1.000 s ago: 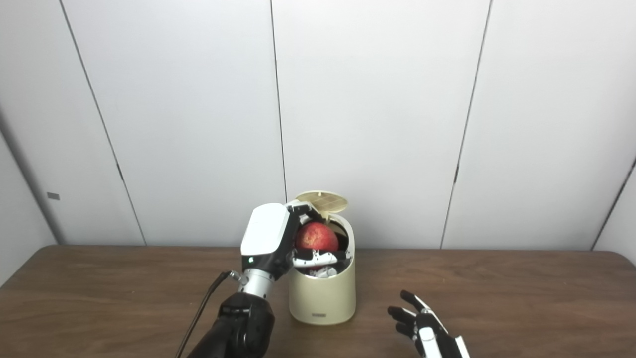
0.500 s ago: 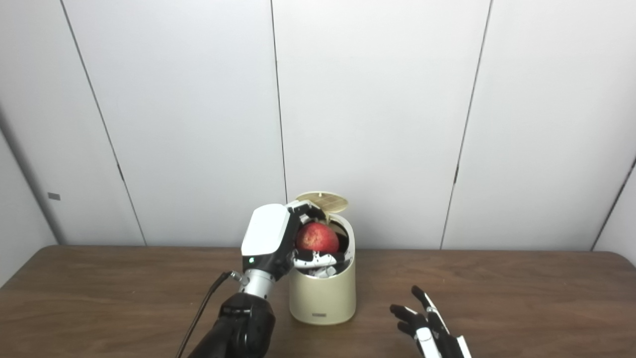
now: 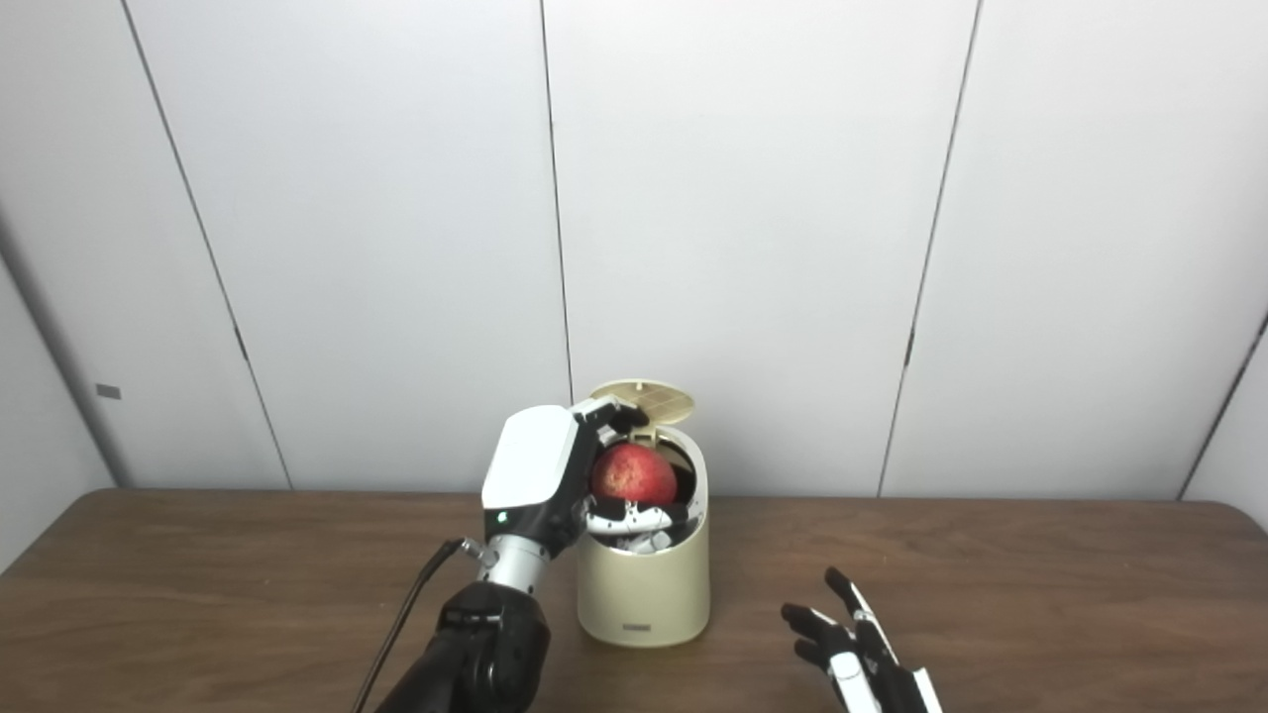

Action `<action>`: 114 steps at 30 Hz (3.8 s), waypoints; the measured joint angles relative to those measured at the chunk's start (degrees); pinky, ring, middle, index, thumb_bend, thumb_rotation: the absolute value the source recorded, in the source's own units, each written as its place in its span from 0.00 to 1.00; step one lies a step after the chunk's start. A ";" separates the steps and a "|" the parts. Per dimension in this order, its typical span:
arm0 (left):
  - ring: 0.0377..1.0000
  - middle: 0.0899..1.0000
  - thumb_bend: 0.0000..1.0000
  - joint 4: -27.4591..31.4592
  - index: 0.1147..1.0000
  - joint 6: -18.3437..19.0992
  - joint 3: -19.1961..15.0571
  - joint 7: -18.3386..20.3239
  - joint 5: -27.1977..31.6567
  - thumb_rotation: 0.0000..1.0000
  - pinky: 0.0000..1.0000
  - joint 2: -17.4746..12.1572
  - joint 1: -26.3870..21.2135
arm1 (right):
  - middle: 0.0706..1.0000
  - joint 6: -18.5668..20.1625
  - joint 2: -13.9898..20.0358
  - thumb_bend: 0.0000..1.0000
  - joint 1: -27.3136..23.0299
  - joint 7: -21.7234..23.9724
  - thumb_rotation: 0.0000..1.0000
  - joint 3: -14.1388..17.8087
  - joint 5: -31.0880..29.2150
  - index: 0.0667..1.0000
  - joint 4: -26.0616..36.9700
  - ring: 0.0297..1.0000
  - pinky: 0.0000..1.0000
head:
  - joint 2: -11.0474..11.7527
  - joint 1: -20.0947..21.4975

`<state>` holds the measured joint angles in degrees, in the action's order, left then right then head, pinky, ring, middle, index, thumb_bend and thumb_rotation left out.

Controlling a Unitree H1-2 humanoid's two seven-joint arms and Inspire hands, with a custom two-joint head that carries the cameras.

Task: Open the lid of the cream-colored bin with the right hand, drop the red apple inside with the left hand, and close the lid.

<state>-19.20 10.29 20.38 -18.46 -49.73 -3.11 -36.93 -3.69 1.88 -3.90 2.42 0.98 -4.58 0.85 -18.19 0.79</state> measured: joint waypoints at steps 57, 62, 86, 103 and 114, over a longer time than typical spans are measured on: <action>0.40 0.46 0.48 3.83 0.42 -1.12 -4.36 0.33 6.87 0.00 0.34 2.62 3.20 | 0.76 -0.05 0.34 0.47 -0.20 -0.03 0.89 0.03 0.56 0.96 -0.32 0.84 0.83 | -0.26 -0.88; 0.40 0.46 0.47 3.70 0.41 -2.98 -4.10 -1.26 6.72 0.00 0.32 2.17 3.96 | 0.75 -0.13 0.36 0.44 -0.39 -0.03 0.91 0.04 0.41 0.96 -0.53 0.84 0.83 | -0.18 -0.97; 0.45 0.46 0.48 -0.04 0.39 -29.60 -4.66 -17.67 7.42 0.00 0.39 -2.78 6.70 | 0.75 -0.10 0.61 0.45 -0.38 -0.01 0.86 0.29 0.04 0.92 -0.45 0.81 0.80 | -0.88 -1.05; 0.55 0.59 0.50 25.64 0.43 -0.16 -21.88 4.92 37.02 0.07 0.53 3.01 15.68 | 0.82 0.00 0.67 0.45 -0.27 0.24 0.90 0.89 -2.12 0.93 -0.10 0.87 0.87 | -2.02 -0.97; 0.86 0.88 0.50 26.35 0.89 0.78 -25.41 16.00 52.29 0.54 0.82 0.25 28.61 | 0.99 1.32 2.33 0.54 -0.14 0.64 0.89 1.96 -2.36 0.97 0.38 1.00 0.99 | -3.16 -0.44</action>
<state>7.16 11.07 -5.03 -2.45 2.56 -2.86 -8.31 -2.37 4.21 -4.03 3.05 2.93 -6.93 1.23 -21.36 0.35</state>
